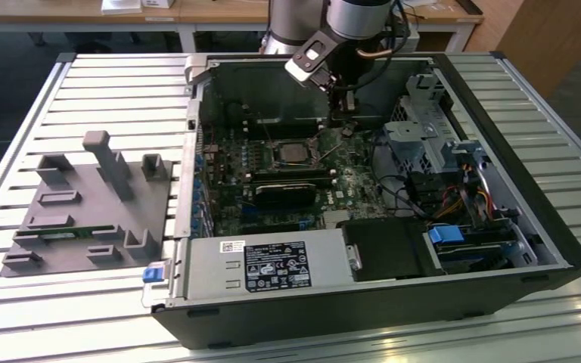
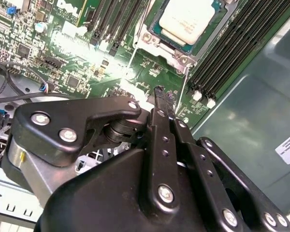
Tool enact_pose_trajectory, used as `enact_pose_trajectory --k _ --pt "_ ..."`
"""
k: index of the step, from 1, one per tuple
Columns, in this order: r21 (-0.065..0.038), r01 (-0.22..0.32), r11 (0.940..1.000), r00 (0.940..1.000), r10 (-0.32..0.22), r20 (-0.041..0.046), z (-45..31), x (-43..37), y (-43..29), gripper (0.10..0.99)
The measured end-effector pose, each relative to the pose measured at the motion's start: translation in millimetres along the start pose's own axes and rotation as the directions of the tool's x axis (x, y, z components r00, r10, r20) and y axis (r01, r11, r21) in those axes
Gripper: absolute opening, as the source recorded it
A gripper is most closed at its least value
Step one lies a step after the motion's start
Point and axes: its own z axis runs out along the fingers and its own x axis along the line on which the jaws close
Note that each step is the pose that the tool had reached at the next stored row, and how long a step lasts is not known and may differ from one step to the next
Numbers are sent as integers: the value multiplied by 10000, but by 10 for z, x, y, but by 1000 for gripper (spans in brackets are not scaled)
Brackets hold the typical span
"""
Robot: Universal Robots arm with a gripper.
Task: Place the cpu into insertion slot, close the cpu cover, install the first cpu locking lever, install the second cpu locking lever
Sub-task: 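Close the cpu cover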
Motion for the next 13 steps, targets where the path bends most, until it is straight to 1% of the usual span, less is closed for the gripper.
enact_pose_trajectory --k 13 --pt "0 0 10000 10000 0 0 1 1 86 106"
